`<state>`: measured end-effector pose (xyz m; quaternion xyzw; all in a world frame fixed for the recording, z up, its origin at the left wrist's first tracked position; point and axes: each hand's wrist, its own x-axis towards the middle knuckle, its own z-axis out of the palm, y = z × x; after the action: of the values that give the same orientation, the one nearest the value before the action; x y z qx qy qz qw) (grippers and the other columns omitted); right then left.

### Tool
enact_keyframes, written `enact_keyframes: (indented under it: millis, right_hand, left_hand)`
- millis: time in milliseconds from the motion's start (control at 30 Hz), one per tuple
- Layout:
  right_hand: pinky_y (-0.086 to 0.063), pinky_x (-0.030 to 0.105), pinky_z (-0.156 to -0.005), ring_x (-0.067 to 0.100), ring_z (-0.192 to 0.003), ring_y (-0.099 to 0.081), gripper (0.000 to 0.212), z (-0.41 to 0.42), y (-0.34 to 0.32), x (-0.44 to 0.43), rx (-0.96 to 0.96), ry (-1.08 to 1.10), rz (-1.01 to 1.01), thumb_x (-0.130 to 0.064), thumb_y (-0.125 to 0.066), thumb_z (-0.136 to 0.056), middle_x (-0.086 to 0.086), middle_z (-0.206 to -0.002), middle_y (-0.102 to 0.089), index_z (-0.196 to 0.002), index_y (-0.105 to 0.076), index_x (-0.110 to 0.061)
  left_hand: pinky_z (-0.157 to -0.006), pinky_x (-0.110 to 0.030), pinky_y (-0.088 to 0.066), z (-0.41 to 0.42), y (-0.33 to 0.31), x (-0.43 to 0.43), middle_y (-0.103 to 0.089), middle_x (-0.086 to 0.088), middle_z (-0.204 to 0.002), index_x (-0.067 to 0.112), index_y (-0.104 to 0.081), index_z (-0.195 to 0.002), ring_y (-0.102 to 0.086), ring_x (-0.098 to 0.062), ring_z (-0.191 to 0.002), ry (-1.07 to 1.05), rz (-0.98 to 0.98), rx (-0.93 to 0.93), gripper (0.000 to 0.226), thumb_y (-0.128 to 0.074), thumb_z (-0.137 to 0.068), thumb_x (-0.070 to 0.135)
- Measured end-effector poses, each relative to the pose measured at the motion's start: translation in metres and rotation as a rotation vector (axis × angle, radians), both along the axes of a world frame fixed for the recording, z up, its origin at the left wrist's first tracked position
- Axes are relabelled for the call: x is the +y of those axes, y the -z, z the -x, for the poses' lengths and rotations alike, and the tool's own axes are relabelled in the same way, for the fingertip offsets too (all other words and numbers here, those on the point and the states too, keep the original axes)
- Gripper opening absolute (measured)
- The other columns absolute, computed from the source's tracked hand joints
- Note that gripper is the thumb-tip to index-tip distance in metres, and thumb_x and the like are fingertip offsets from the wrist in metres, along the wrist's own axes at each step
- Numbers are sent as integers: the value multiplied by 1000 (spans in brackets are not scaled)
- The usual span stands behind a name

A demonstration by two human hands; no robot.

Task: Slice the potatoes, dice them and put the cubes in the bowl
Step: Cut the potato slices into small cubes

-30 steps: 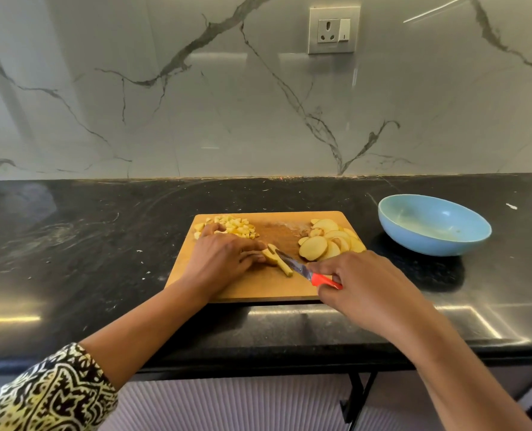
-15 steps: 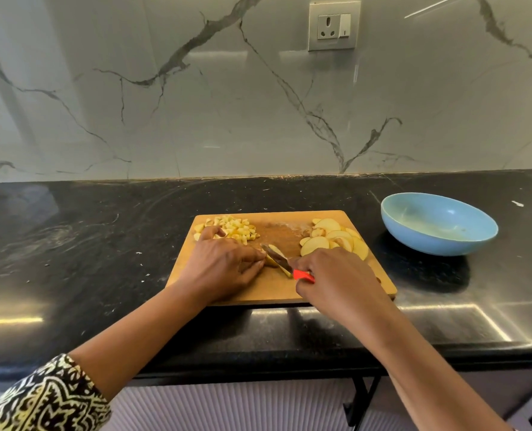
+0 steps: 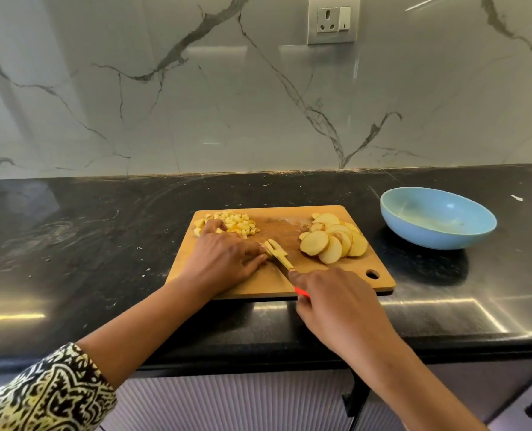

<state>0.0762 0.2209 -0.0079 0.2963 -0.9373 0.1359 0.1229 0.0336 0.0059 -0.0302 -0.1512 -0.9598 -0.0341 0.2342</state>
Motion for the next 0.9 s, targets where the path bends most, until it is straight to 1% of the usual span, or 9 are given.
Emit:
enact_keyframes:
  millis: [133, 233, 300, 433, 500, 633, 733, 833, 900]
  right_hand:
    - [-45, 24, -65, 12, -82, -57, 33, 10, -4, -13, -16, 3, -44, -29, -48, -97, -7, -96, -63, -128, -56, -28]
    - [-47, 23, -66, 11, -82, -59, 32, 20, -5, -21, -61, 25, -22, -29, -49, -96, -7, -95, -63, -126, -58, -27]
    - [-49, 24, -67, 10, -80, -59, 35, 20, -6, -15, -116, 32, 16, -29, -50, -96, -7, -96, -65, -130, -57, -29]
    - [-33, 16, -50, 4, -62, -48, 39, 15, -6, 8, -147, 45, 125, -30, -50, -95, -13, -84, -61, -133, -53, -35]
    - [-28, 15, -48, 3, -57, -44, 40, 17, -6, 15, -190, 65, 158, -31, -51, -95, -16, -71, -53, -135, -52, -36]
    - [-34, 15, -44, 4, -46, -47, 38, 22, -5, 26, -362, 41, 292, -30, -55, -94, -11, -67, -58, -132, -54, -38]
    - [-38, 19, -41, 3, -35, -44, 36, 27, -3, 32, -482, 17, 449, -31, -59, -93, -11, -65, -63, -129, -57, -37]
    - [-45, 32, -46, 4, -38, -40, 34, 35, 2, 34, -429, 51, 541, -31, -59, -93, -22, -54, -58, -127, -59, -37]
    - [-50, 40, -51, 12, -43, -44, 35, 38, 6, 33, -340, 96, 604, -34, -59, -93, -14, -55, -58, -128, -59, -37]
  left_hand:
    - [-97, -35, -31, 1, 3, -3, -73, 9, -88, 44, -68, -106, -66, -8, -85, -19, -72, 27, 43, -34, -87, 63]
    - [-95, -34, -30, -2, 2, -1, -73, 6, -89, 40, -69, -106, -66, -12, -86, -32, -76, 33, 25, -54, -90, 52]
    - [-96, -32, -28, -3, 0, 0, -74, 6, -93, 39, -69, -107, -65, -11, -87, -39, -96, 31, 24, -58, -89, 49]
    - [-99, -32, -32, -2, -4, -1, -72, 12, -86, 40, -67, -107, -54, 5, -73, -48, -189, -51, 34, -56, -83, 61]
    - [-95, -32, -36, -2, -8, 2, -71, 14, -84, 38, -68, -107, -51, 7, -71, -43, -186, -51, 42, -54, -79, 66]
    - [-95, -31, -35, -3, -12, 6, -71, 12, -93, 36, -68, -110, -59, -2, -84, -79, -153, -35, 64, -43, -69, 78]
    - [-93, -35, -44, -4, -11, 3, -72, 12, -92, 35, -68, -109, -62, -3, -84, -69, -190, -15, 70, -41, -67, 83]
    - [-93, -30, -46, -6, -14, 8, -69, 11, -110, 36, -61, -121, -62, -5, -97, -43, -196, -124, 77, -41, -65, 85]
    - [-97, -27, -42, -7, -17, 19, -62, 9, -125, 37, -53, -130, -56, -8, -113, -27, -172, -226, 81, -43, -65, 84]
